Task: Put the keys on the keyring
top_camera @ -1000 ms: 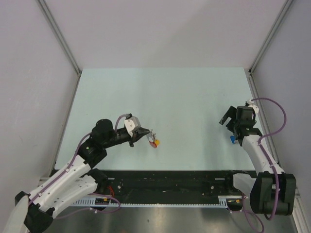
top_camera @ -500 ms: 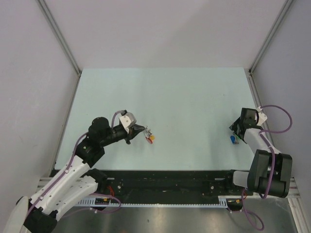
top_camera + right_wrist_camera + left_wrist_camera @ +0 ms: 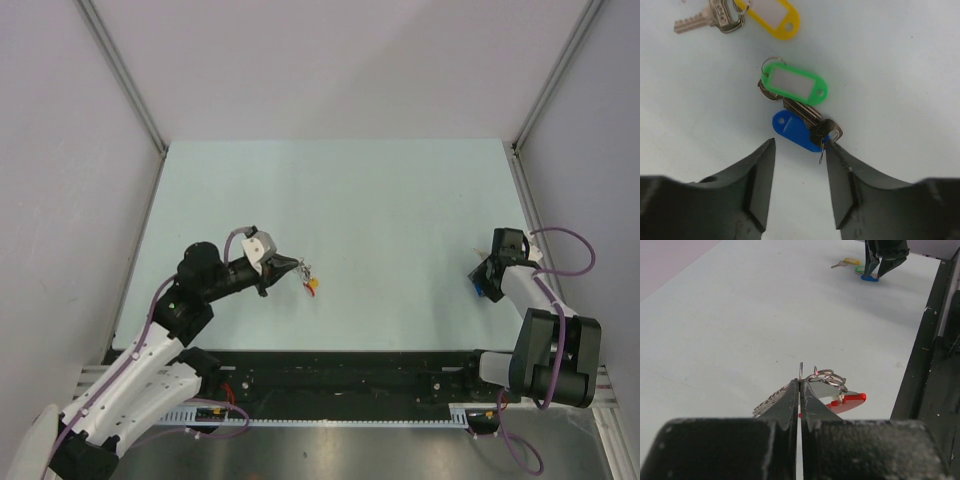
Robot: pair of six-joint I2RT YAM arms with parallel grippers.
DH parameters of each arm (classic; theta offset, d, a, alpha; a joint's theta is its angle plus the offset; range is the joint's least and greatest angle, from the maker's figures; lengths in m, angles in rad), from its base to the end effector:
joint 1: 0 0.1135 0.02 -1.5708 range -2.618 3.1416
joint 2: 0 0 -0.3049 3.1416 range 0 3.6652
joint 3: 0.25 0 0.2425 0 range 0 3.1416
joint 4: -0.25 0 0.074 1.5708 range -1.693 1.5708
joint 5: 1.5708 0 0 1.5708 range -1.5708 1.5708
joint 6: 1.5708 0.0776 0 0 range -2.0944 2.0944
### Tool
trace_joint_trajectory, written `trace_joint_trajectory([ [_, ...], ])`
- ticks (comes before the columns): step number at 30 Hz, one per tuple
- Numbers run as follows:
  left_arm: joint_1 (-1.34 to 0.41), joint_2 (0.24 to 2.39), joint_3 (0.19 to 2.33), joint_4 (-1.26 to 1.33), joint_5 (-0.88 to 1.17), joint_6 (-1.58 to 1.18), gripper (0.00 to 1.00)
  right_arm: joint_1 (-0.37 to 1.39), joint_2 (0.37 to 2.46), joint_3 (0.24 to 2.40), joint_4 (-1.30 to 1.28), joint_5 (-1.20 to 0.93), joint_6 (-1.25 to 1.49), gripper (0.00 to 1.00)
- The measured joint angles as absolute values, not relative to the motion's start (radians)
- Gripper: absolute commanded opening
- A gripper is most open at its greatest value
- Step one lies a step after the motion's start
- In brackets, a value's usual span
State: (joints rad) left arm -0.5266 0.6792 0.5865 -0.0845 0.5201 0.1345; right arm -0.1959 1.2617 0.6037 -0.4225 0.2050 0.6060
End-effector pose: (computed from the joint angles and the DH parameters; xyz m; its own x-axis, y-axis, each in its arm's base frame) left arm 0.1201 -0.1145 0.3181 -0.0358 0.1554 -0.9872 0.8717 0.4879 0.0452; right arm 0.2132 -0.0584 0.1754 -0.5491 0.6775 -0.4893 0.7268 0.6762 0.1206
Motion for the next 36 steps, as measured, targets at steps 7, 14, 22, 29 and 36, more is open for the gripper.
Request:
trace_joint_trajectory([
  [7,-0.527,0.667,0.587,-0.084,0.528,0.131,0.00,-0.196,1.262,0.598,-0.437,0.186,0.624,0.41],
  [14,-0.527,0.657,0.587,-0.083,0.532,0.131,0.00,-0.196,1.251,0.593,-0.455,0.187,0.635,0.19],
  [22,-0.526,0.652,0.587,-0.083,0.535,0.131,0.00,-0.139,1.226,0.590,-0.470,0.189,0.631,0.00],
  [29,-0.524,0.651,0.587,-0.083,0.535,0.131,0.00,0.111,1.219,0.636,-0.519,0.175,0.599,0.00],
  [36,-0.504,0.651,0.587,-0.083,0.534,0.131,0.01,0.373,1.275,0.787,-0.603,0.062,0.551,0.00],
])
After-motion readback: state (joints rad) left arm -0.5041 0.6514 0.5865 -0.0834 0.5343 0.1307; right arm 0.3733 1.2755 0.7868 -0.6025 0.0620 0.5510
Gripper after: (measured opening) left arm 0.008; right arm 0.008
